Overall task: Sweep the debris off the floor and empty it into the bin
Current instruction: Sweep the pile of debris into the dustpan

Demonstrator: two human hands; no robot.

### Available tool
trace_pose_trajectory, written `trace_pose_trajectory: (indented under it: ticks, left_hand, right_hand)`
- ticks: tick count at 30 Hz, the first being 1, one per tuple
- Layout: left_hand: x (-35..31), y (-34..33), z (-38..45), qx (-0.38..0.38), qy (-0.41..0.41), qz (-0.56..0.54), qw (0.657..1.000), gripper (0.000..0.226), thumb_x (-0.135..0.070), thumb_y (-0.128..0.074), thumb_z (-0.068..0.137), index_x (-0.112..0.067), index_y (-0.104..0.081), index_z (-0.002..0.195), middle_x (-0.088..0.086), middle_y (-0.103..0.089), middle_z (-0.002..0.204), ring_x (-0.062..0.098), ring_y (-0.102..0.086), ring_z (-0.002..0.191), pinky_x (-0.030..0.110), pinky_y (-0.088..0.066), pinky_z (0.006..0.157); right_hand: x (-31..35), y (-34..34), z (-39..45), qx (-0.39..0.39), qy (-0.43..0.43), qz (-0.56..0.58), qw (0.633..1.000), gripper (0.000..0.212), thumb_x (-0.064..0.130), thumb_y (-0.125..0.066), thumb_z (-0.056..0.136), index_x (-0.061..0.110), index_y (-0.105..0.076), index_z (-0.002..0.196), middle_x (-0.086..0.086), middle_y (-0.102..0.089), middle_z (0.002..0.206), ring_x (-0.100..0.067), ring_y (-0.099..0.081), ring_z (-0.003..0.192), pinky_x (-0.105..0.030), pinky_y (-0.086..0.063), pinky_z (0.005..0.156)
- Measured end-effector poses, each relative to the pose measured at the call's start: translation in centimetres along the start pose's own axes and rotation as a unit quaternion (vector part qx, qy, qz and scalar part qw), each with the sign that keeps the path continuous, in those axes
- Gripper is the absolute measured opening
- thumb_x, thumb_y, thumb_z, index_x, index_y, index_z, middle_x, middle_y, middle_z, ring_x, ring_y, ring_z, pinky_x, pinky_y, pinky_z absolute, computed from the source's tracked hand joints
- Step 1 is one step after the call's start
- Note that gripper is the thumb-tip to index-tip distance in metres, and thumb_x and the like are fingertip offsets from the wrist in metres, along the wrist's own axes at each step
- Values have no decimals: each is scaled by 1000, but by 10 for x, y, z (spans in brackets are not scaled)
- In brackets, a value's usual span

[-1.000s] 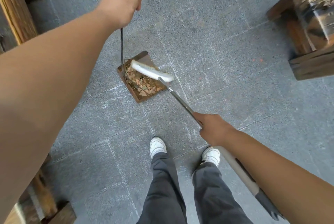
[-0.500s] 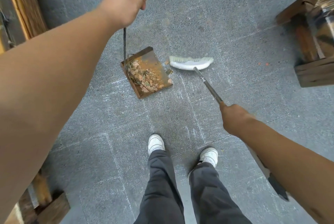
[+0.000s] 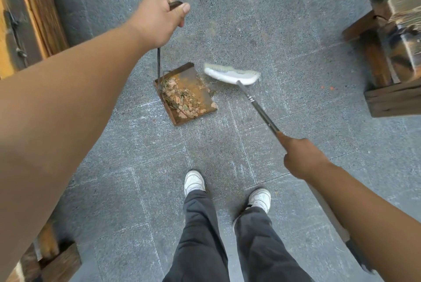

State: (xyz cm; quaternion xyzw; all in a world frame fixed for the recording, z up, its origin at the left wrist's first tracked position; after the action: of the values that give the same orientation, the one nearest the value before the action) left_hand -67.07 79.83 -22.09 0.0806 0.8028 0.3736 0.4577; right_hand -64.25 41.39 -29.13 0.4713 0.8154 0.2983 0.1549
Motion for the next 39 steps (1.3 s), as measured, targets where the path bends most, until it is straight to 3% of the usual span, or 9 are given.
trace_pose_trajectory:
  ticks: [4,9,18,21,25,28,30,34,39]
  left_hand:
    - [-3,1,-8,8,-12,14,1000,39,-41,-45,98,-14,-60,77,2,-44,57,15,-38,48,26,-32,49]
    - [-1,32,-19,-26,-2,7,1000,42,-48,-45,96,-19,-60,71,6,-43,56,18,-37,47,26,-31,49]
    - [11,26,-69,-31,41,14,999,40,-45,-47,96,-13,-64,81,4,-43,56,17,-36,47,26,-31,49]
    - [24,15,-82,-68,58,14,996,40,-46,-47,96,-16,-63,74,3,-45,56,14,-38,47,25,-33,49]
    - [39,6,-86,-131,88,-10,987,42,-46,-46,95,-22,-55,62,1,-44,54,3,-36,34,20,-31,41]
    - [43,-8,-88,-134,95,-23,986,42,-44,-46,96,-22,-52,60,5,-44,56,10,-38,40,24,-30,45]
    - [44,-15,-87,-134,94,-20,986,43,-44,-46,95,-22,-50,59,7,-44,58,15,-36,45,26,-29,47]
    - [37,-12,-84,-128,89,-20,988,44,-43,-44,96,-21,-49,59,3,-43,55,16,-36,45,25,-30,47]
    - [42,-12,-88,-113,91,-23,989,41,-44,-44,97,-21,-50,63,1,-43,55,15,-37,46,24,-30,47]
  right_hand:
    - [-19,11,2,-5,-36,-12,999,68,3,-39,92,31,-25,152,-9,-50,93,-27,-56,77,-33,-50,64]
    - [-36,6,2,-8,-42,-16,999,67,1,-39,90,29,-29,151,-9,-54,86,-24,-58,69,-30,-47,53]
    - [-46,-13,4,-4,-21,-47,999,66,4,-41,87,27,-32,149,-10,-60,93,-27,-59,77,-32,-49,59]
    - [-44,-23,7,-3,-6,-70,998,63,3,-40,90,21,-32,149,-11,-60,92,-28,-61,80,-32,-49,61]
    - [-23,-42,2,21,23,-114,993,54,3,-39,95,11,-33,148,-14,-63,108,-28,-64,90,-31,-49,66]
    - [-8,-60,-8,38,59,-138,988,58,1,-38,95,10,-27,150,-14,-62,112,-30,-64,99,-35,-50,71]
    - [-4,-69,-17,57,82,-142,985,63,0,-40,92,15,-24,151,-13,-60,107,-31,-63,96,-37,-50,70]
    - [-7,-70,-34,97,121,-135,979,72,2,-44,89,29,-21,152,-2,-43,78,-22,-55,73,-30,-45,55]
    - [-17,-52,-46,59,102,-128,985,78,0,-41,91,33,-12,156,-1,-50,77,-13,-53,59,-24,-42,45]
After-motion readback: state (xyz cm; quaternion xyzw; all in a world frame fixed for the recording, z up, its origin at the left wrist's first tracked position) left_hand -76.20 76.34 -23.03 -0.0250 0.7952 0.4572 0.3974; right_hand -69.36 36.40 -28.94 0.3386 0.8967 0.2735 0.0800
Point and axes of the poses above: each hand's wrist, its own z-axis towards the middle knuckle, its own y-axis out of the back of the hand, x = y × z, the point moved 4 cm from there along z, towards the middle knuckle
